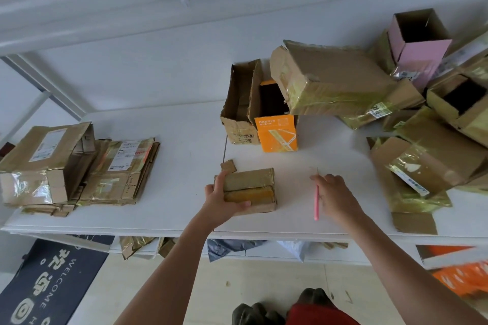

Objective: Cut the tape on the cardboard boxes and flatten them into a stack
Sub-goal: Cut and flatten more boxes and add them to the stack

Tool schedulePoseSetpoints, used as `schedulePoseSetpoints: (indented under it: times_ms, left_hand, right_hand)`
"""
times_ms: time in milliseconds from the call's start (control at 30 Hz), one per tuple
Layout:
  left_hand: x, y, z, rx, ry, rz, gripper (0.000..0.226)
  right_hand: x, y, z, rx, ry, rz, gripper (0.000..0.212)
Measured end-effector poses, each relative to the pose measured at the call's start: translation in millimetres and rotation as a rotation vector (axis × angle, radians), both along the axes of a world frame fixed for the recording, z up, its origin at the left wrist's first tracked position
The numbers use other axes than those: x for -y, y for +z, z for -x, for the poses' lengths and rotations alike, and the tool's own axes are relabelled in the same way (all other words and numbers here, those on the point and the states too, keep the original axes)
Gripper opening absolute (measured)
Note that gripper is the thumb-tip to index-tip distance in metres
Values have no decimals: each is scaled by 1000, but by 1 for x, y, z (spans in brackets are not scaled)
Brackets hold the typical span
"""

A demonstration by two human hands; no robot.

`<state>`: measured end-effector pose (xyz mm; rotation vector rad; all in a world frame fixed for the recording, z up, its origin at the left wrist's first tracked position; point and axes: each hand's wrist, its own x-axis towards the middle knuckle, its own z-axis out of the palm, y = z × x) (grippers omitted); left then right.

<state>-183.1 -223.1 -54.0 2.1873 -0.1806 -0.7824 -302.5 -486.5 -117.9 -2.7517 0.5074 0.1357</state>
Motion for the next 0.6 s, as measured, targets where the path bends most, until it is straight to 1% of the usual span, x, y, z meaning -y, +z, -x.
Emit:
schedulePoseSetpoints:
  times_ms: [33,67,133,167,233,300,333,367,433,467,500,533,600]
  left_hand:
    - [0,0,0,-8,5,0,89]
    - [0,1,1,-14,9,-1,89]
    - [1,2,3,-24,18,-2,88]
    - [2,5,4,-33,20,-11,87]
    - [0,10,5,-47,21,-39,85]
    - [-7,13,1,-35,67,-42,89]
    - [-12,15,-3,-17,132,-22,91]
    - [-19,18,-8,2,233,20,91]
    - [-35,24,-16,3,510,157,85]
    - [-43,25,-18,-23,632,230,81]
    - [-49,25,-18,-61,707,271,77]
    - [-52,24,-16,-110,728,275,71]
    - [-51,21,-3,-230,688,284,56]
  right_hand:
    - [-2,7,-6,57,-15,-33,52]
    - [-9,18,-12,150,-23,-116,49]
    - [-28,40,-28,344,39,-301,42]
    - [-39,50,-37,378,88,-379,39]
    - [-62,65,-53,337,179,-499,40]
    - [-82,69,-60,244,259,-516,41]
    - [-91,67,-61,216,284,-491,41]
    - [-99,63,-61,204,294,-462,43]
    - [-113,54,-56,212,262,-445,49]
    - [-120,48,-52,238,235,-464,50]
    - [-127,43,-49,278,211,-487,50]
    - [-133,37,-46,315,187,-502,50]
    - [-142,31,-44,383,147,-485,46]
